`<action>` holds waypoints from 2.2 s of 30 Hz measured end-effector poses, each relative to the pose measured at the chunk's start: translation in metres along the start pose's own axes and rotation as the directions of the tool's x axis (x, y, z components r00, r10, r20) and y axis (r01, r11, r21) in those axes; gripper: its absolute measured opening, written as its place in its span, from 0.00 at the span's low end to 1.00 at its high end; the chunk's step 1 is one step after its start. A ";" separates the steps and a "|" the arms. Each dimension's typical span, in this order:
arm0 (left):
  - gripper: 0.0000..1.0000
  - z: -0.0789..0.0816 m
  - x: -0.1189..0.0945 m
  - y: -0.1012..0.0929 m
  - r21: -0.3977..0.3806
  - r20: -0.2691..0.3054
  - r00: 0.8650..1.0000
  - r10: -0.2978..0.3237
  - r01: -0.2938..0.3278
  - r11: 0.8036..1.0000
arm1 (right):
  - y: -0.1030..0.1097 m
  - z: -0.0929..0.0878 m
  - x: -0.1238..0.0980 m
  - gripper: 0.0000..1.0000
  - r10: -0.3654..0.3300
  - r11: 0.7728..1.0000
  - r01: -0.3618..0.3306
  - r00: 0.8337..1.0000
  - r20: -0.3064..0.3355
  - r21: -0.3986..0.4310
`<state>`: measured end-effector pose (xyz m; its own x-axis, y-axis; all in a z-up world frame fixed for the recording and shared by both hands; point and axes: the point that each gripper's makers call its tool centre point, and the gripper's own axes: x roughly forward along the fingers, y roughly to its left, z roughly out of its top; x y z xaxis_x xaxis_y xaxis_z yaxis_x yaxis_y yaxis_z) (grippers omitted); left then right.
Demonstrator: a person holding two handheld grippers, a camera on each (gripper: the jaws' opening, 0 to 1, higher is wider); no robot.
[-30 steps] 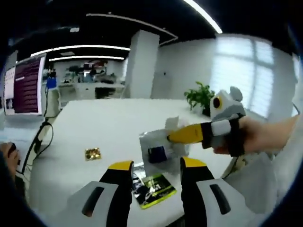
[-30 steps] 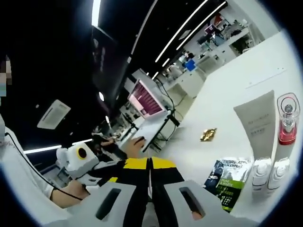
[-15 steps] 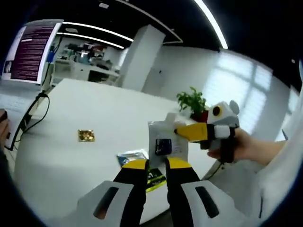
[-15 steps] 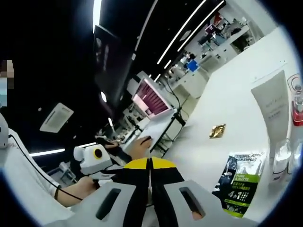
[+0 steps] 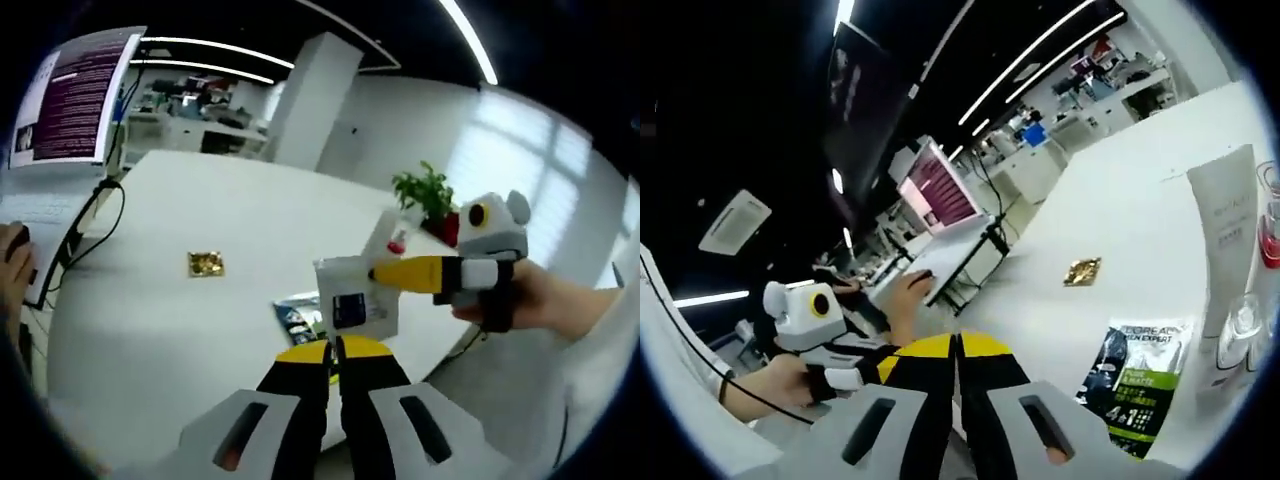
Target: Arrange the skincare products in the storage area until every visible bottle or jar stands upright without overlapping.
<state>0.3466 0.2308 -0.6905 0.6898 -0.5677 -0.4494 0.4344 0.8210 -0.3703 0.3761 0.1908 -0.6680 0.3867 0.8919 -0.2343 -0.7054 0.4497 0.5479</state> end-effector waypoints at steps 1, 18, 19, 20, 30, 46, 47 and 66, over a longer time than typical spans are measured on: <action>0.02 -0.002 0.000 0.003 -0.013 -0.009 1.000 0.010 -0.010 1.000 | -0.001 -0.001 0.002 0.02 -0.007 1.000 0.007 1.000 -0.007 -0.015; 0.02 -0.037 0.017 0.030 -0.166 -0.151 0.988 -0.021 -0.004 0.986 | -0.042 -0.040 0.026 0.03 -0.161 0.972 0.124 0.969 -0.185 -0.201; 0.02 -0.038 0.018 0.031 -0.177 -0.155 0.988 -0.023 -0.005 0.984 | -0.046 -0.044 0.026 0.03 -0.179 0.965 0.131 0.962 -0.206 -0.226; 0.02 -0.041 0.021 0.035 -0.182 -0.160 0.987 -0.024 -0.006 0.983 | -0.048 -0.045 0.028 0.02 -0.185 0.961 0.132 0.960 -0.211 -0.242; 0.02 -0.078 0.043 0.054 -0.088 -0.313 0.949 -0.028 0.000 0.996 | -0.074 -0.084 0.049 0.01 -0.265 0.916 0.121 0.899 -0.350 -0.382; 0.02 -0.098 0.060 0.075 -0.092 -0.370 0.929 -0.015 -0.020 0.996 | -0.096 -0.110 0.062 0.01 -0.340 0.841 0.097 0.860 -0.380 -0.532; 0.02 -0.099 0.062 0.076 -0.085 -0.375 0.927 -0.011 -0.022 0.996 | -0.098 -0.112 0.063 0.01 -0.342 0.838 0.095 0.859 -0.381 -0.537; 0.07 -0.100 0.061 0.075 0.107 -0.381 0.924 0.028 0.014 0.994 | -0.104 -0.117 0.067 0.01 -0.361 0.799 0.063 0.846 -0.392 -0.599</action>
<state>0.3631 0.2515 -0.8272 0.4285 -0.5246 -0.7356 0.5038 0.8146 -0.2874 0.4053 0.2091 -0.8345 0.3488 0.6109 -0.7107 -0.8945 0.4434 -0.0579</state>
